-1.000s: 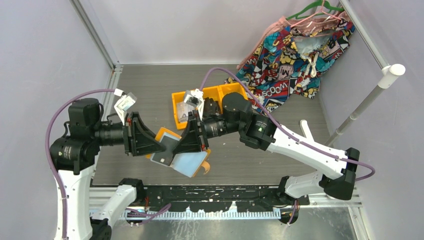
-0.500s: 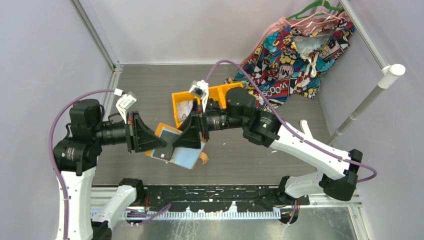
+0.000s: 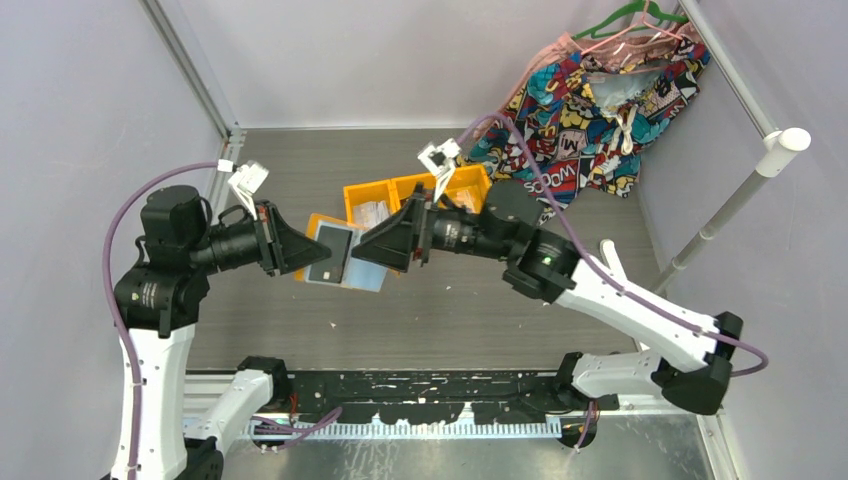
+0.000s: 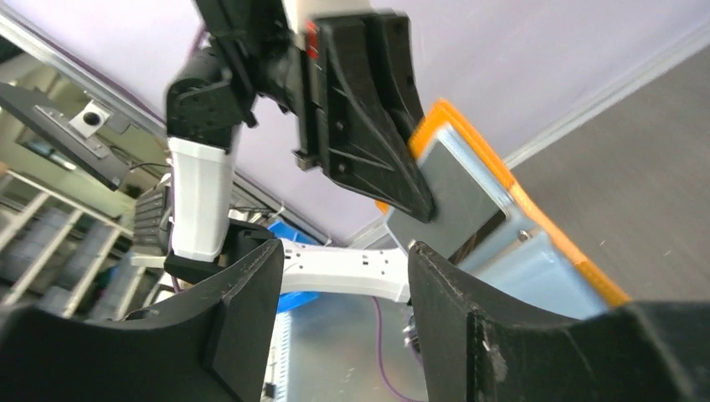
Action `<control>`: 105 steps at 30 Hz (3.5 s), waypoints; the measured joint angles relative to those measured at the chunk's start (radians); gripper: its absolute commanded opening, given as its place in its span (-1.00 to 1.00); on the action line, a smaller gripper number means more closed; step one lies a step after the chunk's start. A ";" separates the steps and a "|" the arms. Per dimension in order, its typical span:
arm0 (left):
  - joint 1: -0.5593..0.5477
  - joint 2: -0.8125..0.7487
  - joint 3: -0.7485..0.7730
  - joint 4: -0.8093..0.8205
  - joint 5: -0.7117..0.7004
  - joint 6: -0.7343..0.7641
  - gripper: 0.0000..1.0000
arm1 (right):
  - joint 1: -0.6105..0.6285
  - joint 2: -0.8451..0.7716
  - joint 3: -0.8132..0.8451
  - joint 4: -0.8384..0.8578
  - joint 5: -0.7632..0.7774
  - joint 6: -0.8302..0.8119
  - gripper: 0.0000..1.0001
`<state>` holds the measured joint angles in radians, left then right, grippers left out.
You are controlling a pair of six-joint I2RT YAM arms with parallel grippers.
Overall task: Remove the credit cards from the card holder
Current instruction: Remove the credit card from the card holder.
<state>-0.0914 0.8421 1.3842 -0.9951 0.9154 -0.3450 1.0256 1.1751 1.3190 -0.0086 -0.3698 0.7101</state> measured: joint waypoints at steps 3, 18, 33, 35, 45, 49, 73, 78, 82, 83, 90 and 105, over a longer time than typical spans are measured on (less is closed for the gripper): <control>0.000 0.000 -0.001 0.019 0.002 -0.020 -1.00 | 0.000 0.047 -0.065 0.060 -0.022 0.066 0.19; 0.006 0.000 -0.003 0.098 0.047 -0.093 -0.98 | 0.000 0.127 -0.129 0.169 -0.057 0.185 0.03; 0.020 -0.022 -0.058 0.277 0.156 -0.205 -0.77 | -0.009 0.138 -0.232 0.441 -0.108 0.331 -0.15; 0.021 -0.023 -0.069 0.299 0.166 -0.229 -0.77 | -0.009 0.138 -0.253 0.483 -0.110 0.343 -0.16; 0.022 -0.068 -0.106 0.389 0.169 -0.333 -0.62 | -0.006 0.138 -0.280 0.579 -0.121 0.360 -0.24; 0.022 -0.081 -0.108 0.392 0.170 -0.351 -0.76 | 0.004 0.138 -0.280 0.598 -0.119 0.358 -0.25; 0.022 -0.093 -0.103 0.346 0.152 -0.351 -0.75 | 0.007 0.098 -0.280 0.535 -0.093 0.294 -0.91; 0.022 -0.087 -0.103 0.350 0.188 -0.365 -0.72 | 0.008 0.077 -0.282 0.520 -0.095 0.288 -0.97; 0.022 -0.086 -0.113 0.359 0.216 -0.385 -0.66 | 0.008 0.071 -0.282 0.508 -0.105 0.287 -0.98; 0.022 -0.086 -0.117 0.361 0.223 -0.388 -0.67 | 0.008 0.071 -0.282 0.505 -0.108 0.287 -0.98; 0.022 -0.082 -0.137 0.370 0.259 -0.404 -0.75 | 0.006 0.071 -0.282 0.485 -0.134 0.287 -0.98; 0.026 -0.081 -0.138 0.336 0.304 -0.395 -0.77 | -0.017 -0.002 -0.282 0.417 -0.093 0.237 -0.98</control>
<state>-0.0650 0.7609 1.2465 -0.6586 1.2194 -0.7399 1.0084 1.1732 1.0367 0.4084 -0.4625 0.9470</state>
